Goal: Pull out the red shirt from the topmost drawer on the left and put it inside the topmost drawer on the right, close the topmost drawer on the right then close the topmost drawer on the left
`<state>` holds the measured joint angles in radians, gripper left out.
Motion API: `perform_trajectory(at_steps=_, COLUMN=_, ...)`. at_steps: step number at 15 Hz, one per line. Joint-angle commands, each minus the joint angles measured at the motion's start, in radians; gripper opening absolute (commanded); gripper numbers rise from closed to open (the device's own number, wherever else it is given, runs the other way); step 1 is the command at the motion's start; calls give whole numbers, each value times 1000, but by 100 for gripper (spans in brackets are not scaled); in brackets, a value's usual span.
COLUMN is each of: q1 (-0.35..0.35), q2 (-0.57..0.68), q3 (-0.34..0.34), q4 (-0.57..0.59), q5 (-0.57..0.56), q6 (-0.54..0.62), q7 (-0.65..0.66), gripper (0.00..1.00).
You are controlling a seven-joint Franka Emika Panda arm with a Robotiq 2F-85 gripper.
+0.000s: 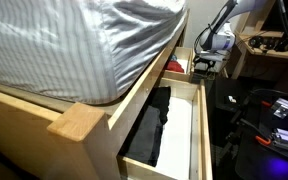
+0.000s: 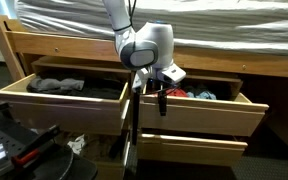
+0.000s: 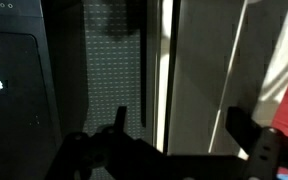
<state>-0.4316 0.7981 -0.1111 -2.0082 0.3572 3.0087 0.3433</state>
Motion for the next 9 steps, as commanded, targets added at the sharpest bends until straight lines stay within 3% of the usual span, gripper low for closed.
perform_trajectory(at_steps=1, q1=10, q2=4, q3=6, q4=9, q5=18, q6=-8, q7=-25, gripper=100)
perform_trajectory(at_steps=2, q1=16, q2=12, q3=12, q4=25, q5=16, q6=-27, q7=-22, gripper=100)
perform_trajectory(at_steps=3, q1=-68, q2=12, q3=93, q4=12, q5=26, q6=8, q7=-92, gripper=100)
perform_trajectory(at_steps=6, q1=-130, q2=7, q3=198, q4=23, q5=39, q6=56, q7=-149, gripper=100)
perform_trajectory(at_steps=9, q1=-251, q2=25, q3=350, q4=37, q5=42, q6=142, q7=-214, gripper=100)
